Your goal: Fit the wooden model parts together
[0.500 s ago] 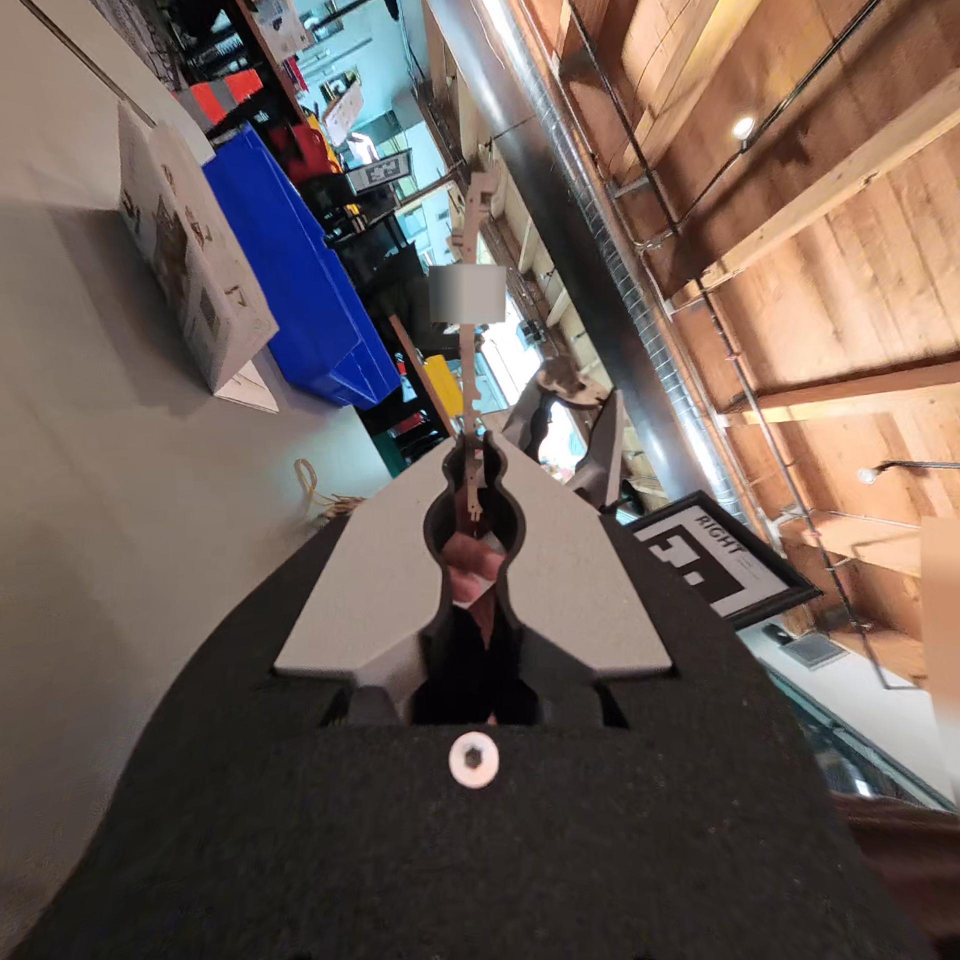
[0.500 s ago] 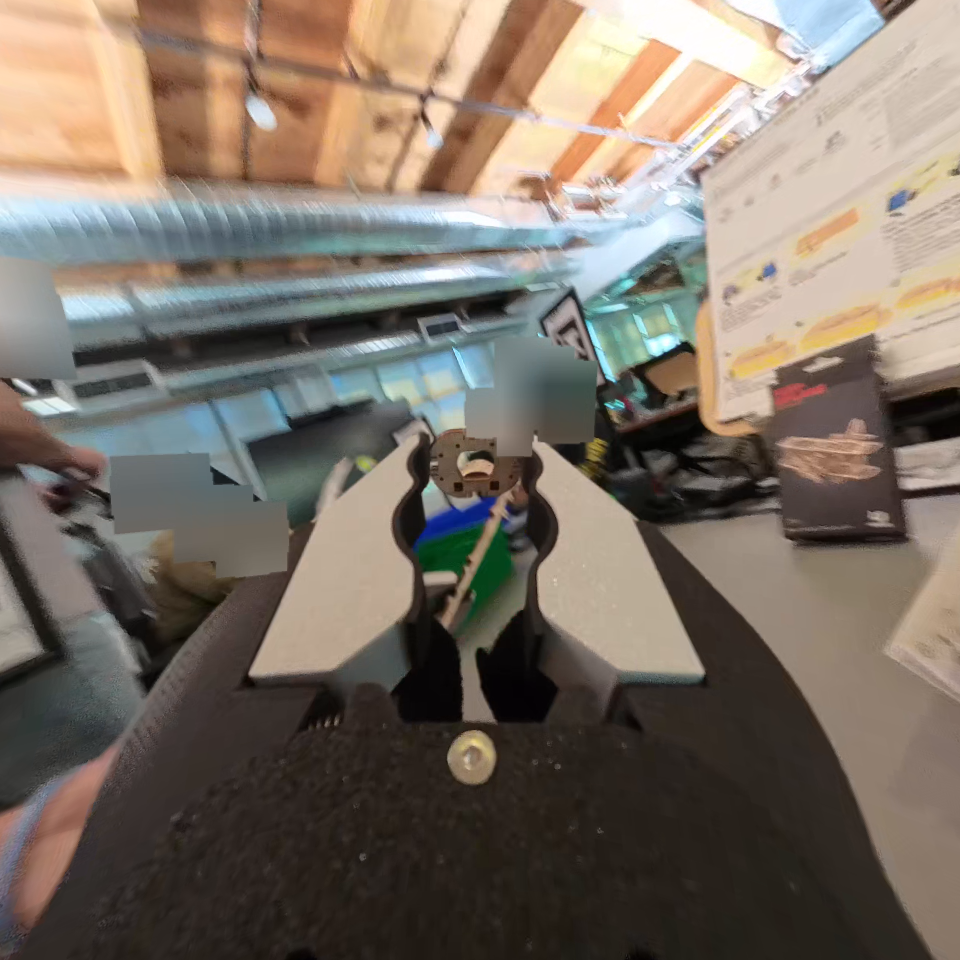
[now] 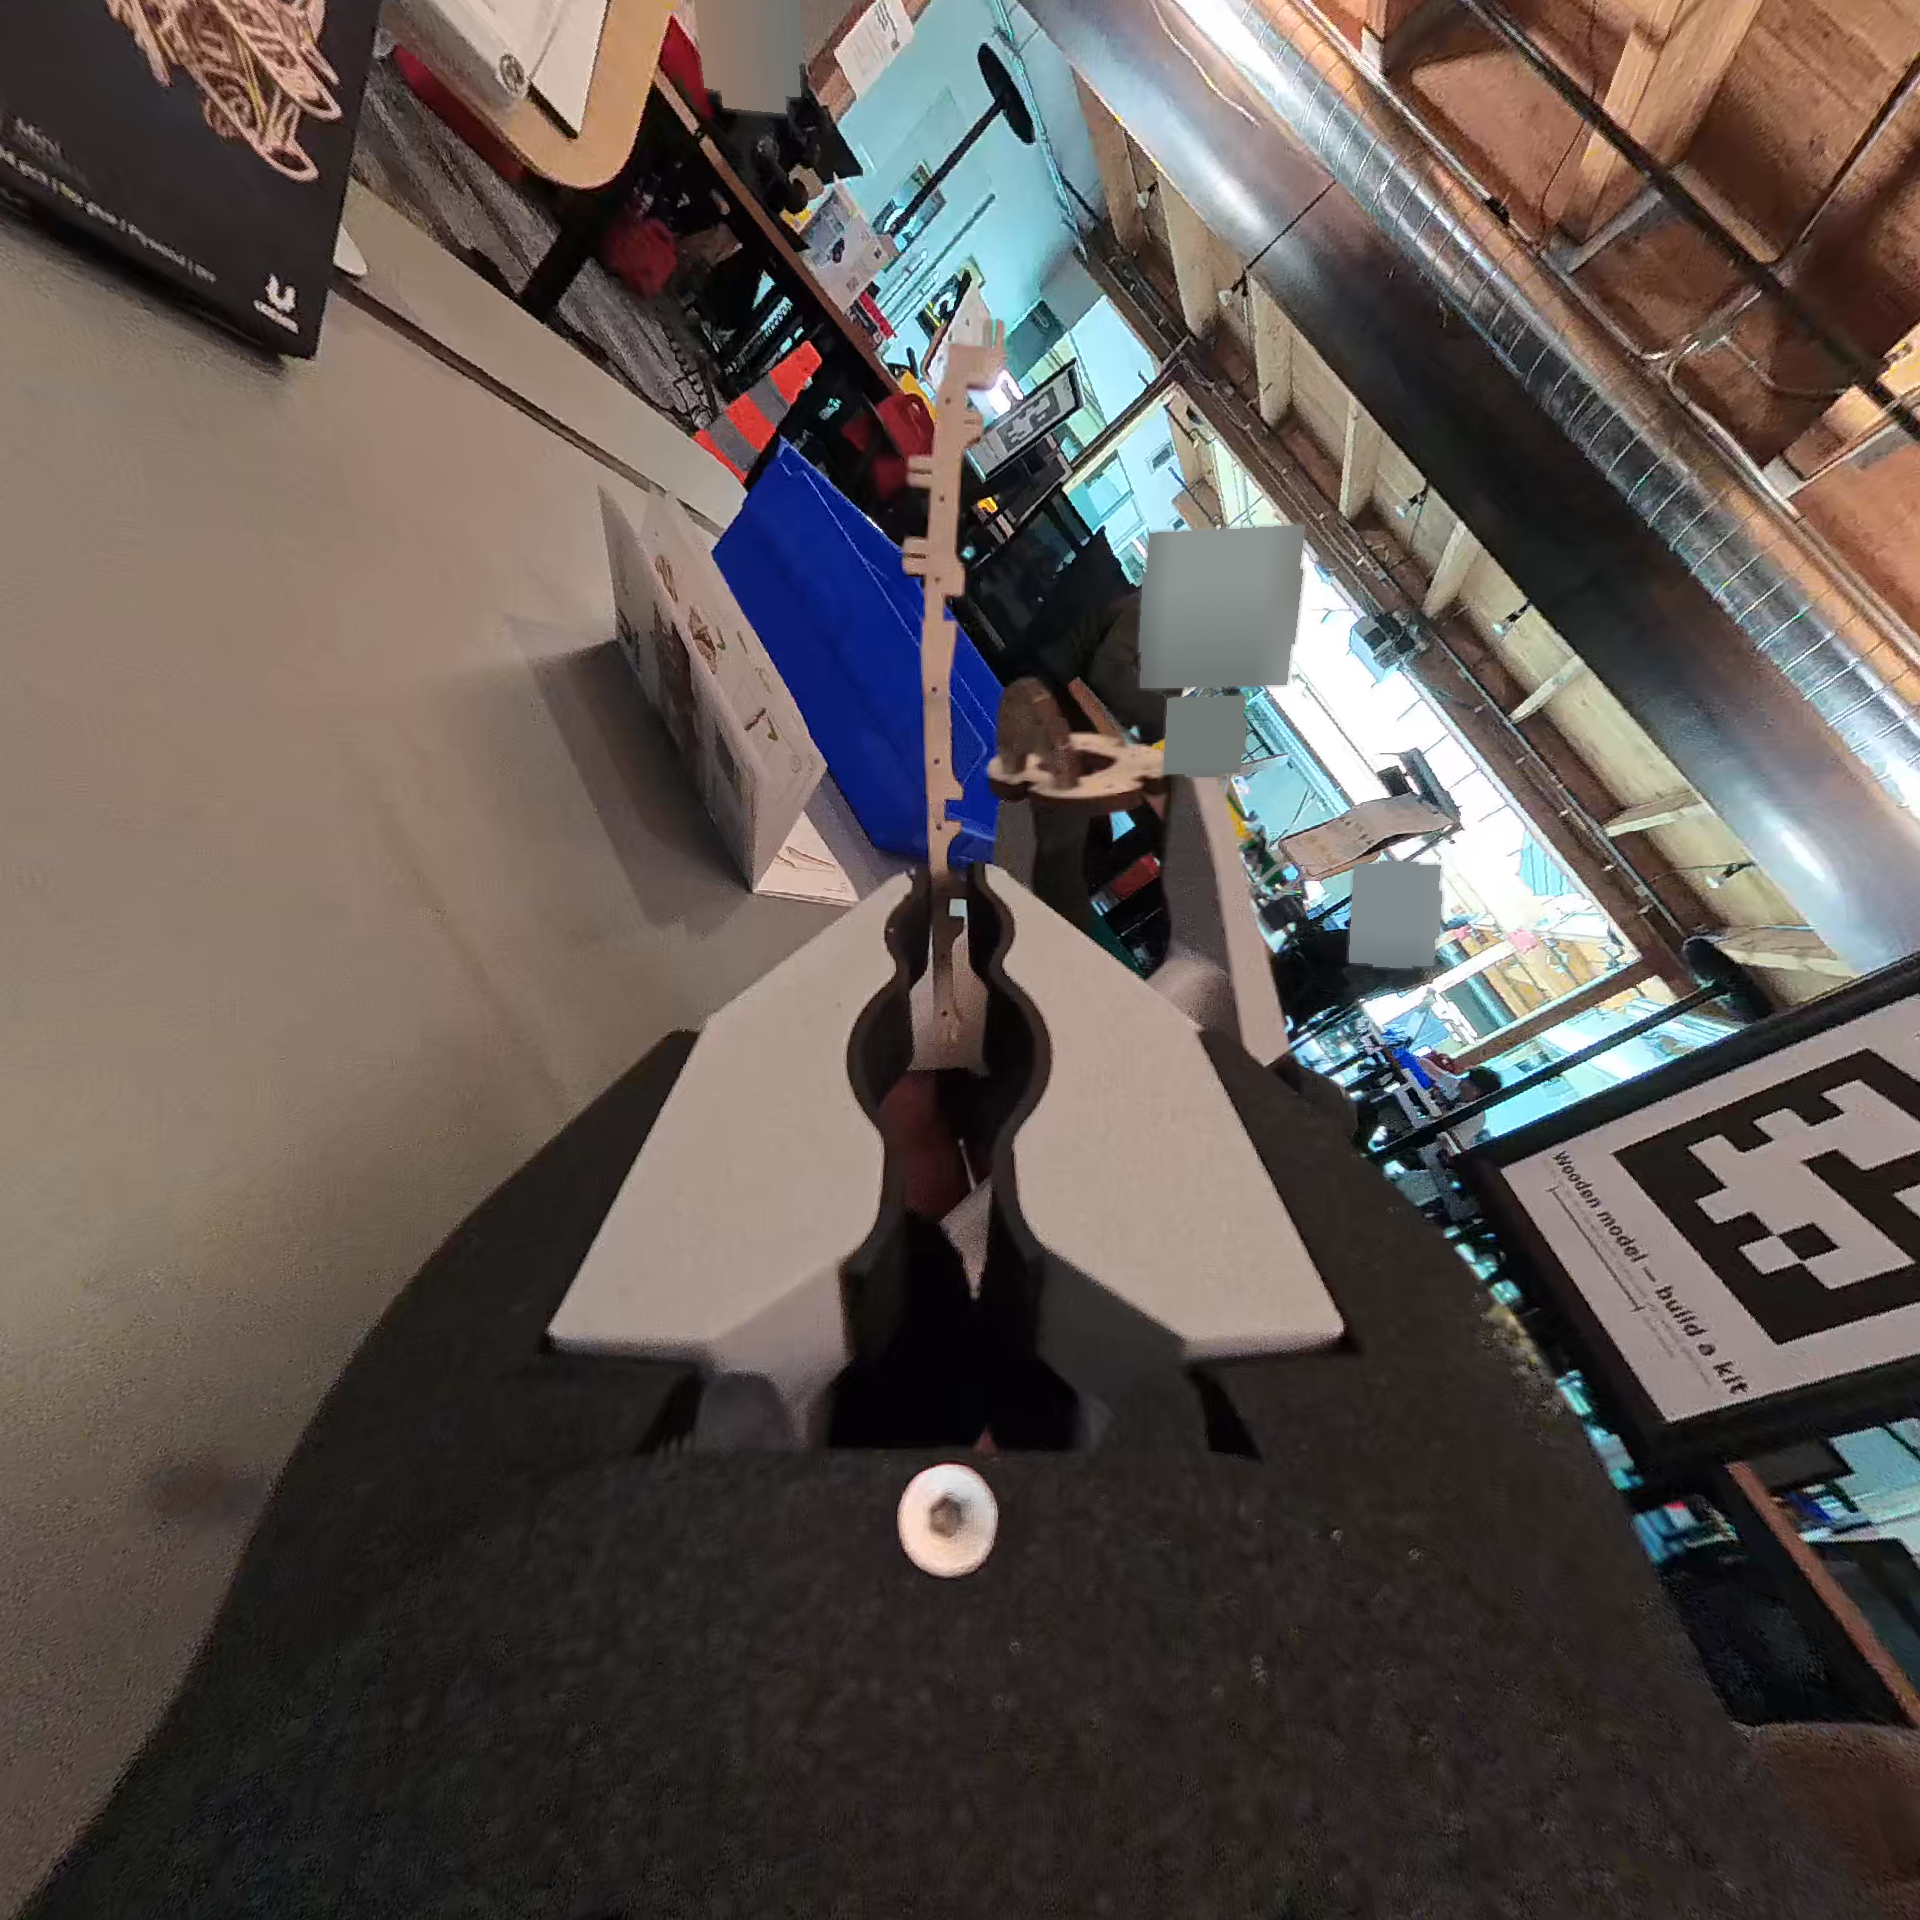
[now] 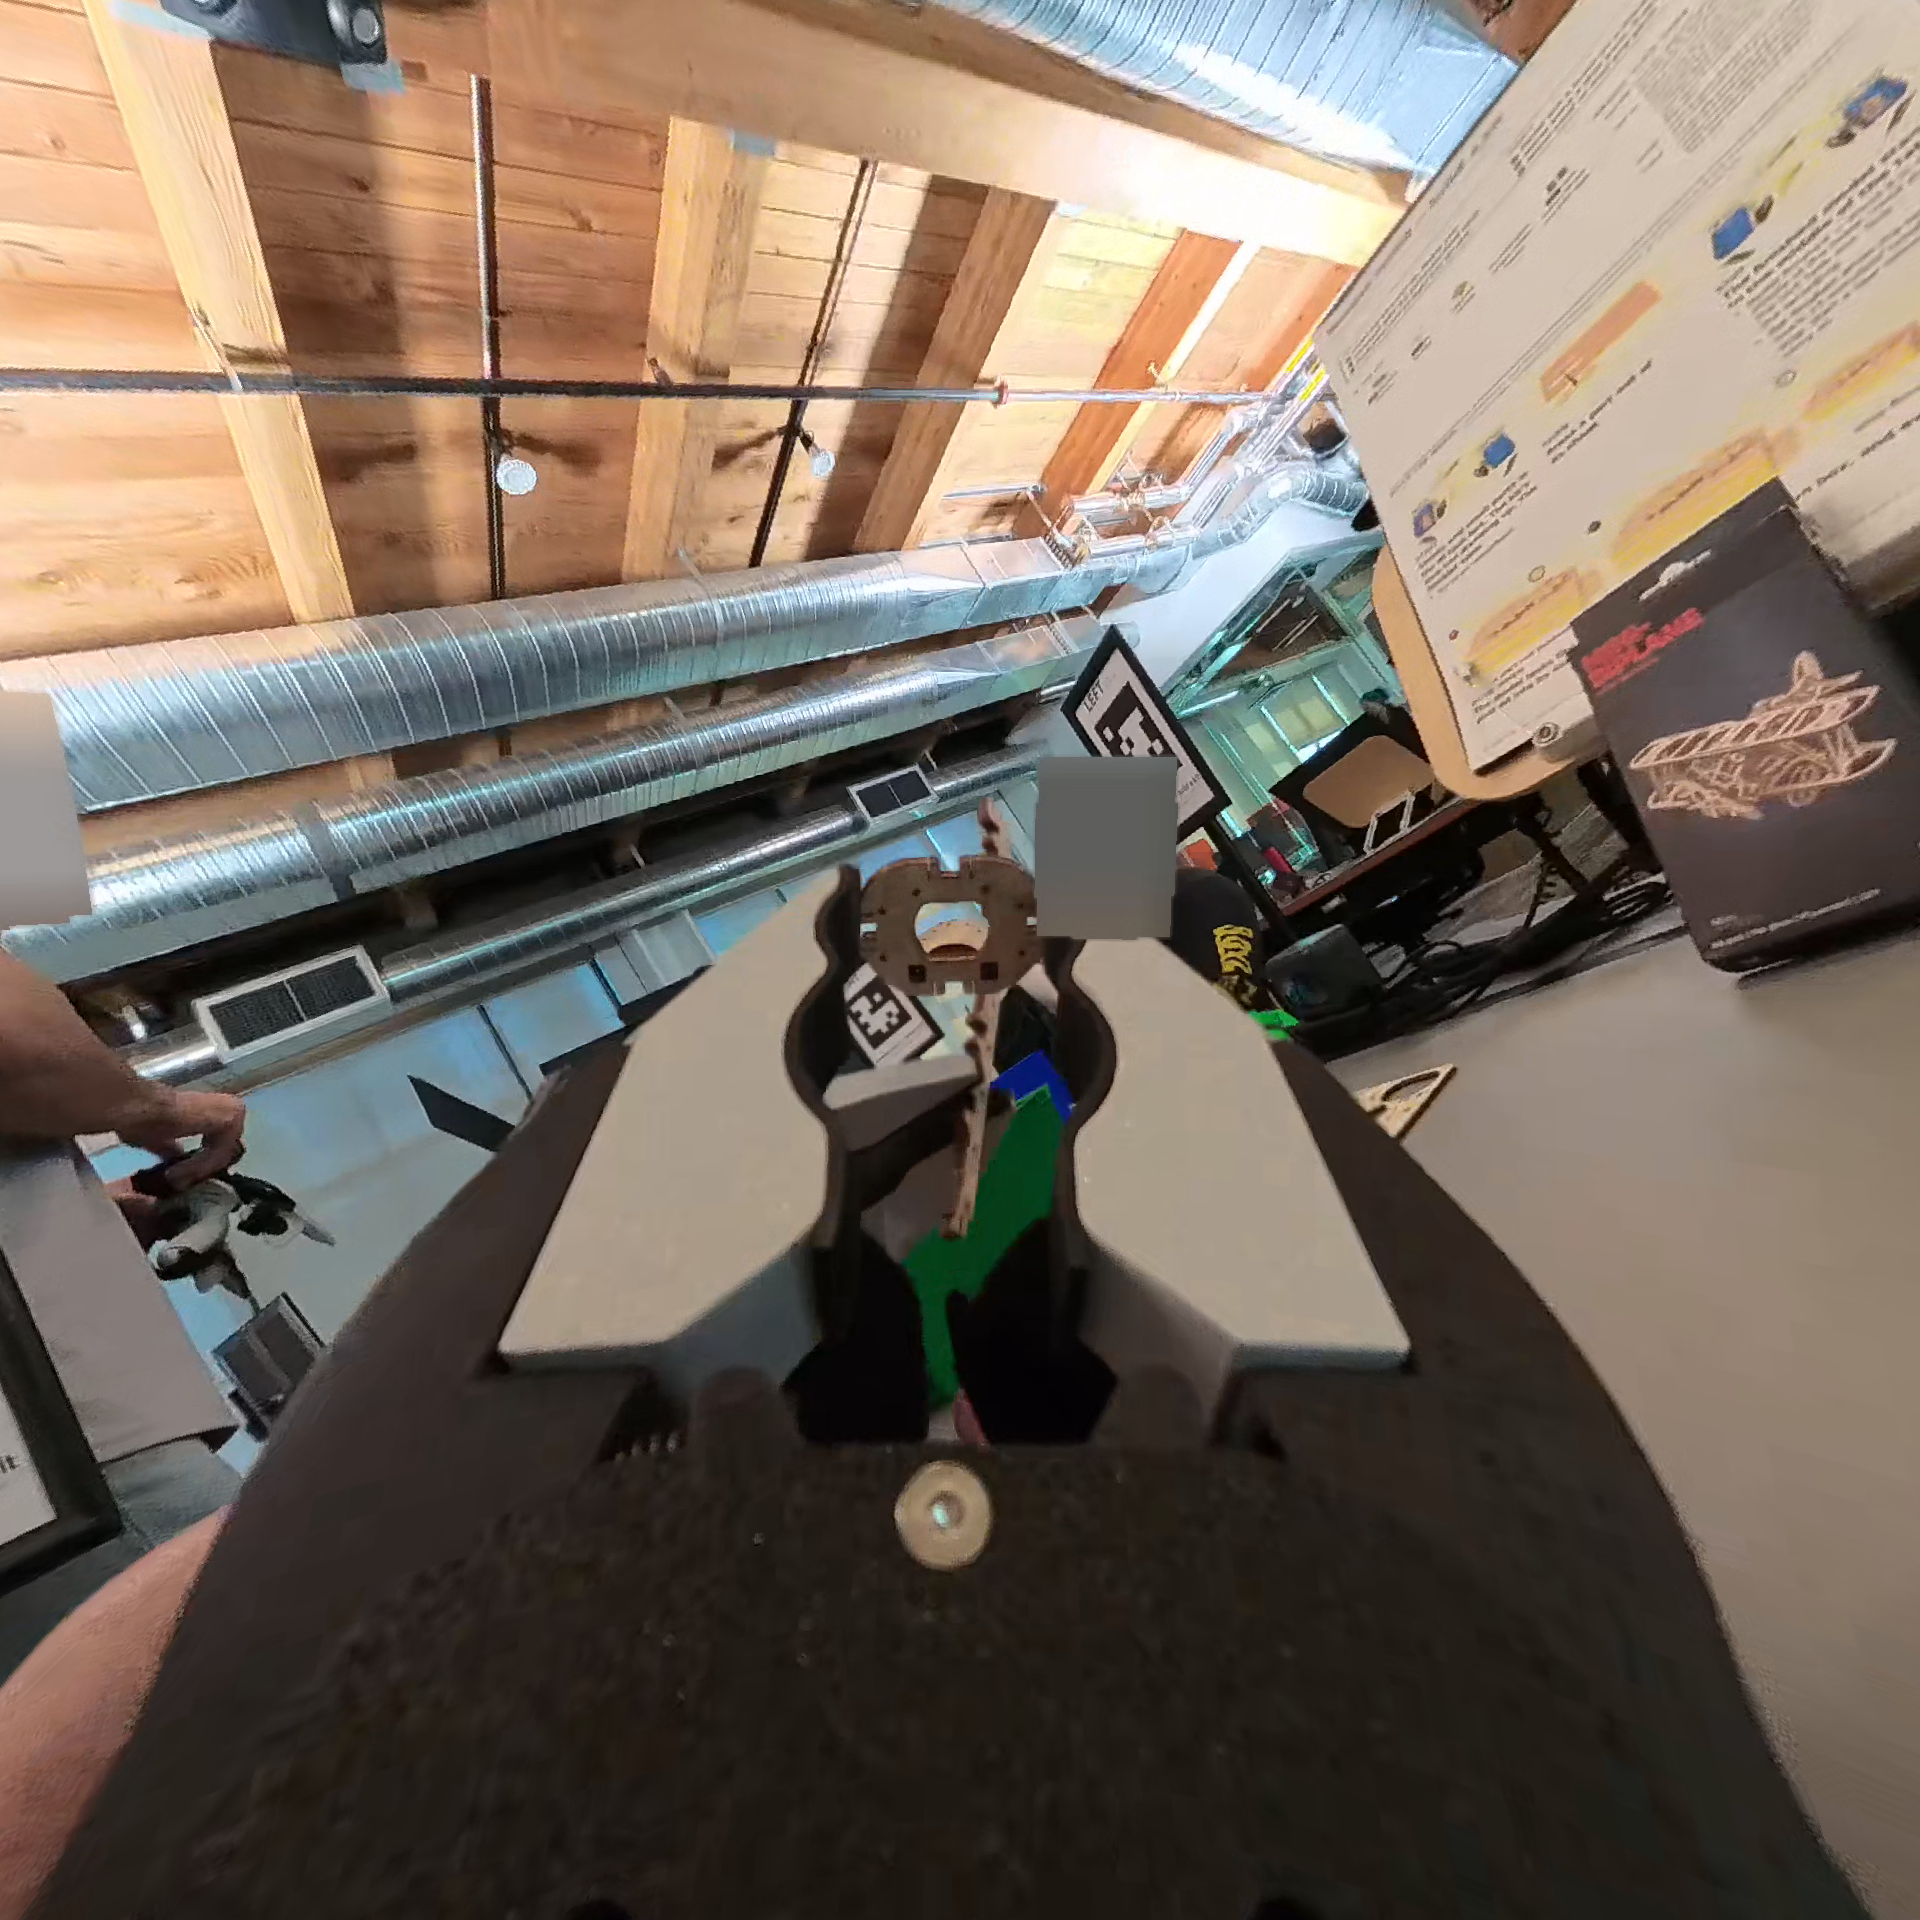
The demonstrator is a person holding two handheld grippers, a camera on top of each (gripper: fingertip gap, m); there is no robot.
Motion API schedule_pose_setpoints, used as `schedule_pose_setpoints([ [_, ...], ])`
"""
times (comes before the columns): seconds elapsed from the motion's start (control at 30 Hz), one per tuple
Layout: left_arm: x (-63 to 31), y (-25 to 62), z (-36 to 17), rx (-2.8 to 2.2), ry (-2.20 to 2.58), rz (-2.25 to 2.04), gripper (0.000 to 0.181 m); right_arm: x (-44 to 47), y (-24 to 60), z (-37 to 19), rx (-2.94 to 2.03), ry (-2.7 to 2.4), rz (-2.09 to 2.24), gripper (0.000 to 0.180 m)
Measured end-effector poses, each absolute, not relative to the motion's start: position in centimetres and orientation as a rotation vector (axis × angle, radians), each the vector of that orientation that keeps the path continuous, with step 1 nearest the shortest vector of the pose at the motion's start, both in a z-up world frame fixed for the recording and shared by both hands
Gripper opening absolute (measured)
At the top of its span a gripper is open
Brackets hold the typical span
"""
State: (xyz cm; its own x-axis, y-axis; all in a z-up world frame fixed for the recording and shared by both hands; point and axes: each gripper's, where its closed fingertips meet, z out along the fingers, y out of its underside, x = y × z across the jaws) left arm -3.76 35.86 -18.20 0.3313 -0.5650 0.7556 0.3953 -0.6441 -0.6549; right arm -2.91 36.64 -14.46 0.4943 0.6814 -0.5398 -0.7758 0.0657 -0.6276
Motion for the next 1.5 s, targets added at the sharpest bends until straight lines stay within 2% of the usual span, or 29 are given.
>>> schedule_pose_setpoints([
  [0.37,-5.8,37.9,-19.0,-1.791,0.137,-1.305,0.004,-5.5,38.4,-16.2,-1.088,0.055,1.06,0.033],
  [0.77,-6.9,39.3,-20.5,-1.879,0.217,-0.988,0.004,-6.9,41.0,-16.9,-1.076,0.208,1.226,0.034],
  [1.33,-7.4,40.1,-20.3,-1.854,0.112,-1.131,0.004,-7.5,41.0,-18.0,-1.089,0.178,1.18,0.034],
  [1.5,-7.5,40.0,-20.0,-1.852,0.174,-1.053,0.004,-7.7,40.8,-17.5,-1.11,0.128,1.142,0.034],
])
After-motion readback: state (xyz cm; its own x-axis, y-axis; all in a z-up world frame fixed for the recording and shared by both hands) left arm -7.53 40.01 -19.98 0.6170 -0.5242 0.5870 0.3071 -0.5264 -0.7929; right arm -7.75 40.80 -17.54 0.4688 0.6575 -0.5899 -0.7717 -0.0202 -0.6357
